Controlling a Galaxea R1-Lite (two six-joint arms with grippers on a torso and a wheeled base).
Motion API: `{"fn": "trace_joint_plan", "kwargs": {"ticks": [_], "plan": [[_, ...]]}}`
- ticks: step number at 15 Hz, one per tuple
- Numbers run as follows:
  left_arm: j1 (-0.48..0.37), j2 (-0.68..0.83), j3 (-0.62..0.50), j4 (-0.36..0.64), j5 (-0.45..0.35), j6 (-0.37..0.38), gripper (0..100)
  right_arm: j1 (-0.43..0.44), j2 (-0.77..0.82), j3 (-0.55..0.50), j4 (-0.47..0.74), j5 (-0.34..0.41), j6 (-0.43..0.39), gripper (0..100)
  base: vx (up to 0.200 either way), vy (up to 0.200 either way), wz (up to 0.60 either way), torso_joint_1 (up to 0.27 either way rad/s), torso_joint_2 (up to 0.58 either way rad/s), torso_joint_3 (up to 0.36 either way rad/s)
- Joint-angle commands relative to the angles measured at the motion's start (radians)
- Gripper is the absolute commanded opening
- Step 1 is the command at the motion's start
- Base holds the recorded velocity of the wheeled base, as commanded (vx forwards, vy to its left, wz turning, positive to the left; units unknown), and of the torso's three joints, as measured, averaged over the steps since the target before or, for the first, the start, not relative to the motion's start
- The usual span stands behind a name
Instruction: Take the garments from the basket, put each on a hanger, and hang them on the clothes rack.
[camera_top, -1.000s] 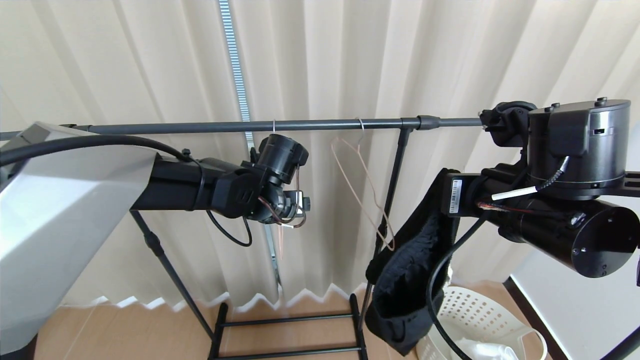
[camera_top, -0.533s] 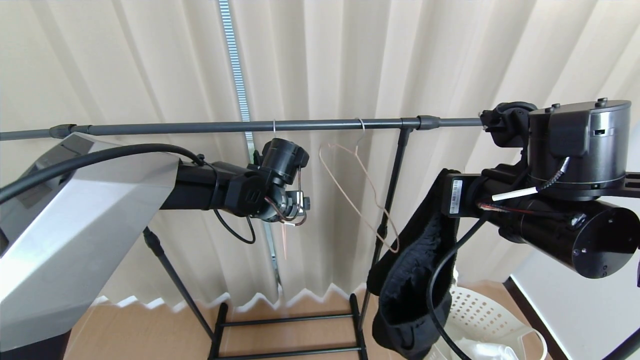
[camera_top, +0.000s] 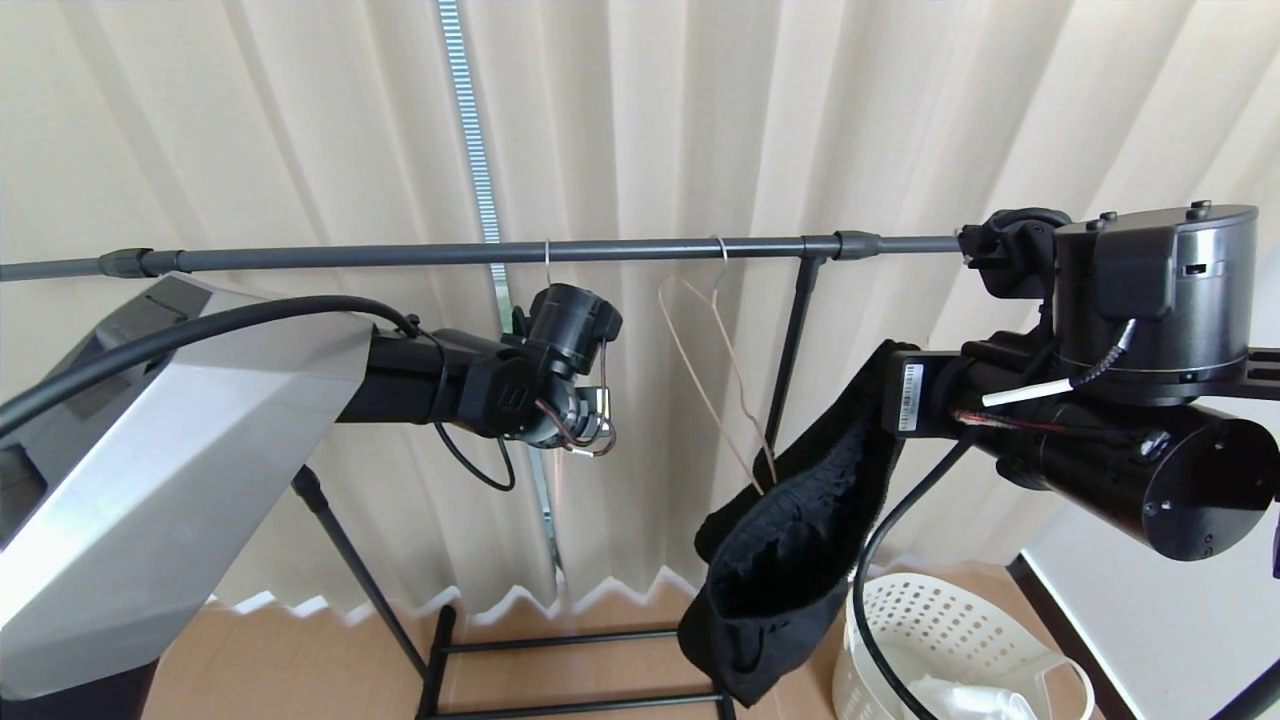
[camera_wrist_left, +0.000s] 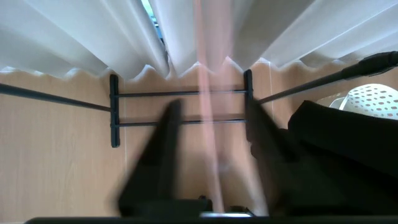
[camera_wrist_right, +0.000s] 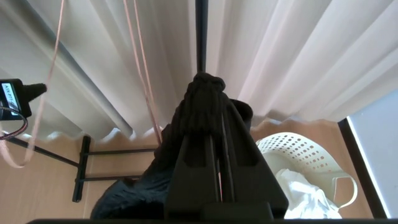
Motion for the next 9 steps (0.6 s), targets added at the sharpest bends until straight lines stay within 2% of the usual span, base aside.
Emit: {"fn": "trace_joint_plan", "kwargs": {"ticks": [1,9], "plan": [[-0.001,-0.005,-0.001,0.0,0.0,0.0,0,0.0,0.0,0.001,0.0,0.0,0.0,0,0.0,0.0,0.0,0.0,0.0,0.0],[-0.005,-0.007,-0.001,0.0,0.0,-0.002,0,0.0,0.0,0.001,0.0,0.0,0.0,0,0.0,0.0,0.0,0.0,0.0,0.0]]}}
